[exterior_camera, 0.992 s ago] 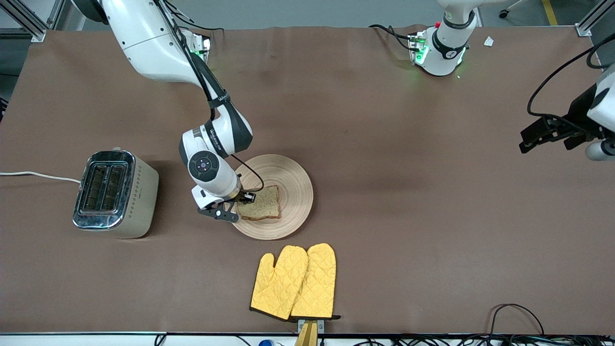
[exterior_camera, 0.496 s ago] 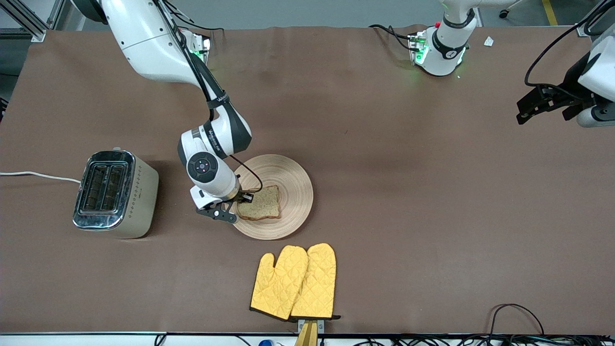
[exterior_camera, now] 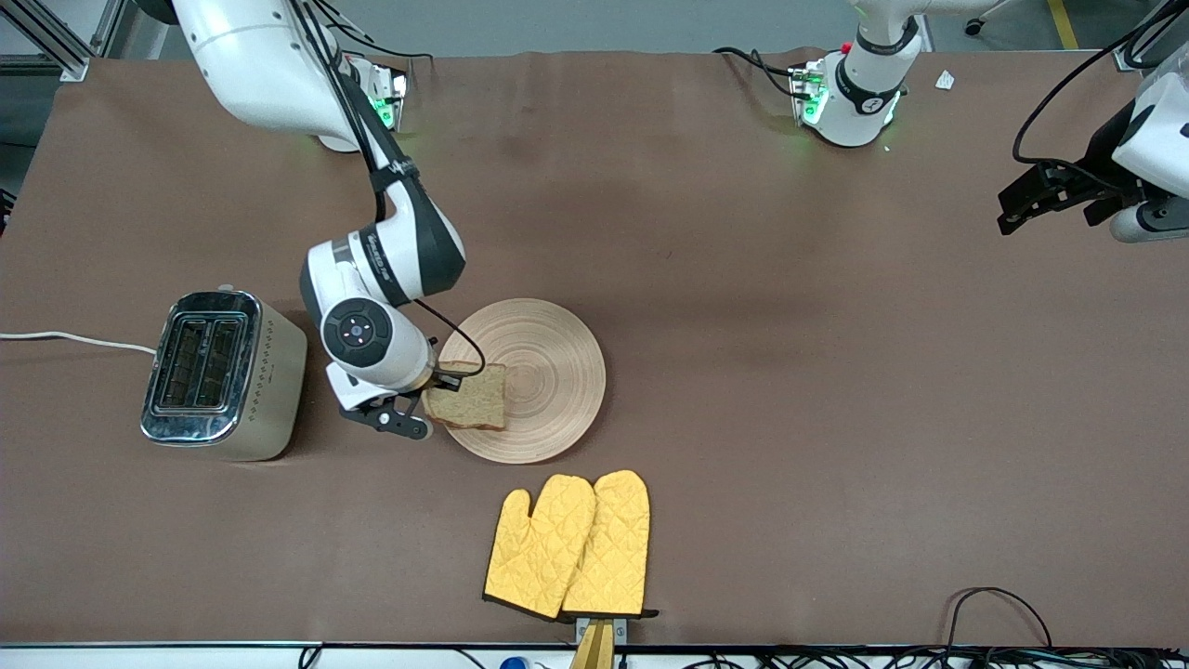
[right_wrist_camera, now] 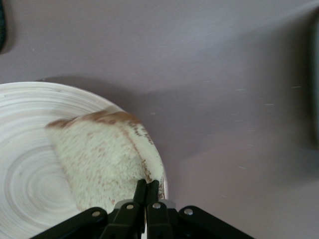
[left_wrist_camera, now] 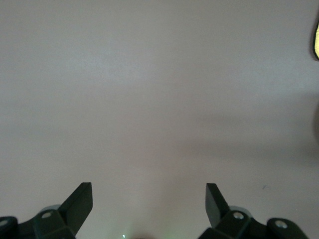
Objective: Move plate and put bread in toaster
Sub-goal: 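Lift the bread with the right gripper and carry it over the toaster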
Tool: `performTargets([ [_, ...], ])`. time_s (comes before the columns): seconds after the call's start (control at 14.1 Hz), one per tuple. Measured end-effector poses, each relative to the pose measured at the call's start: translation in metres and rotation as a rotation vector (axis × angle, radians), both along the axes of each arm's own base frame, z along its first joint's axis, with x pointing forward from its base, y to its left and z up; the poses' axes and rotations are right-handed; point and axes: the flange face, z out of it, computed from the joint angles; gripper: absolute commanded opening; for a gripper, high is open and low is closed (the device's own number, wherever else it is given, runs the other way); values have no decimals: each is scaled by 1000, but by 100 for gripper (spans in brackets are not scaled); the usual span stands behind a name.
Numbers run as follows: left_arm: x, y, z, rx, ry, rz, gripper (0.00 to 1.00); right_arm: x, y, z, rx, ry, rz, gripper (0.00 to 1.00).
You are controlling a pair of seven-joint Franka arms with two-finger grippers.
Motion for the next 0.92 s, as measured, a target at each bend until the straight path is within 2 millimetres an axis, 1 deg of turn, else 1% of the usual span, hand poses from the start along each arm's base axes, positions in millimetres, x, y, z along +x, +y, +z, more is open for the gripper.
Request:
performTargets([
  [0.14,0,0,-1,-1,2,0,100,-2,-3,28,-74,32,23,0],
  [0.28,0,-4,-2,-2,3,-9,100,-6,-7,49,-185,63,58,0],
  [0.5,-3,-26,-3,0,5,-51,100,-19,-6,67,-421,101,160,0],
  [0.64,-4,-32,-3,0,6,-82,100,-23,-11,81,-517,128,225,0],
  [0.78,-4,-29,-3,0,6,-103,100,-21,-29,104,-591,156,299,0],
  [0.92,-3,-25,-3,0,5,-119,100,-16,-55,131,-649,175,353,0],
])
